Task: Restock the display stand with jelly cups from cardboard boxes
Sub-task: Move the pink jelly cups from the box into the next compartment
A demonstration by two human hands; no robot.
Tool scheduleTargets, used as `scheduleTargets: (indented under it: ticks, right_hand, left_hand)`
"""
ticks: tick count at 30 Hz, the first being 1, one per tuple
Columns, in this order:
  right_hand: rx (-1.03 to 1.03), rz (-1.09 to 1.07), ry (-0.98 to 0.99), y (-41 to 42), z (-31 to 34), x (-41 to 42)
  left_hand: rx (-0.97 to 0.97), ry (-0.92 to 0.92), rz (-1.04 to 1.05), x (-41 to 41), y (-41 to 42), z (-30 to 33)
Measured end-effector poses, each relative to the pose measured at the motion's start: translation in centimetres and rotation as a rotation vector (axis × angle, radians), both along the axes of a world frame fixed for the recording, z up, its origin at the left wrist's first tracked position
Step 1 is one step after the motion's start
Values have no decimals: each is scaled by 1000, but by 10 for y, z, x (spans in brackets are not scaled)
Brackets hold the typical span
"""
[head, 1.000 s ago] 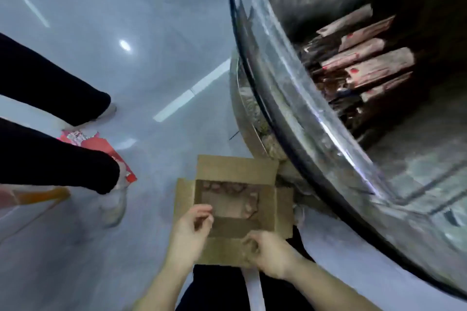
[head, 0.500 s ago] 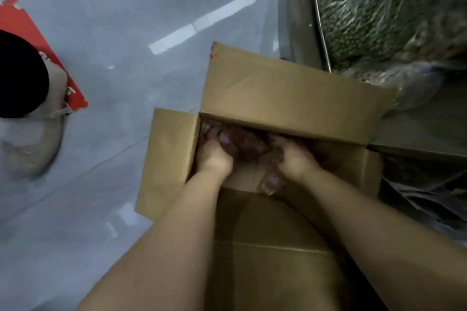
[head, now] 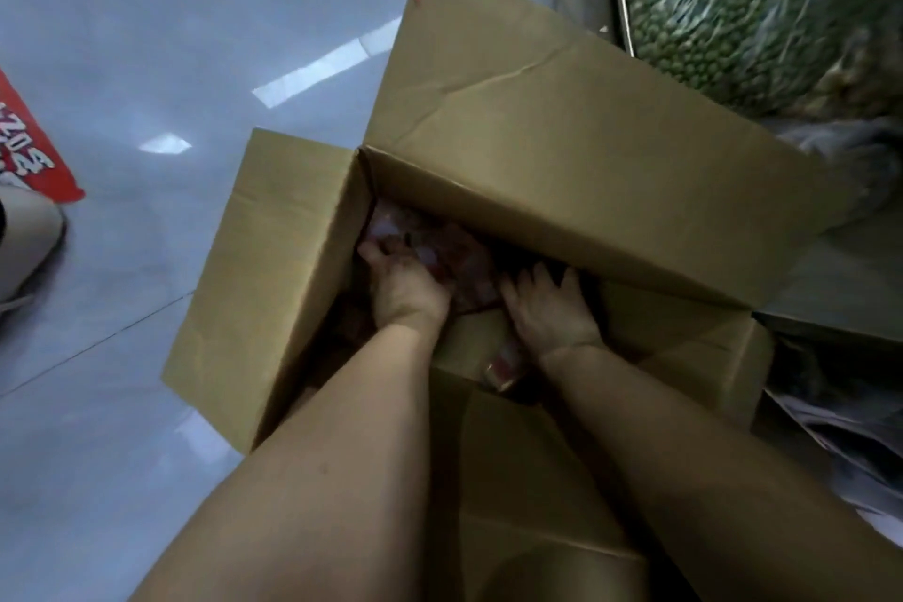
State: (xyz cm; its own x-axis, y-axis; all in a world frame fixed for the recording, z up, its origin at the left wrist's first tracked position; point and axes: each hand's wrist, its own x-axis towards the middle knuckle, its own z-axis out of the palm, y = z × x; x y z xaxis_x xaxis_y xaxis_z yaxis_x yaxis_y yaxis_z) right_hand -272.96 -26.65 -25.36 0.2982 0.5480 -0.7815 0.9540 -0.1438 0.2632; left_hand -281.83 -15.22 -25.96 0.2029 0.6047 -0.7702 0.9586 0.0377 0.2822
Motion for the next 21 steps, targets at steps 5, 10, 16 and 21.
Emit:
scheduleTargets:
  ticks: [5, 10, 16, 21]
  right_hand:
    - [45, -288, 71, -3, 27, -5]
    - [349, -1510, 558, -15, 131, -21]
    - [564, -2165, 1025, -30, 356, -45]
    - [687, -2225, 1557, -51, 538, -51]
  left_hand:
    - [-116, -53, 72, -5, 1, 21]
    - [-229, -279, 316, -30, -10, 137]
    - [-131, -550, 240, -52, -15, 349]
    - [76, -775, -90, -46, -19, 533]
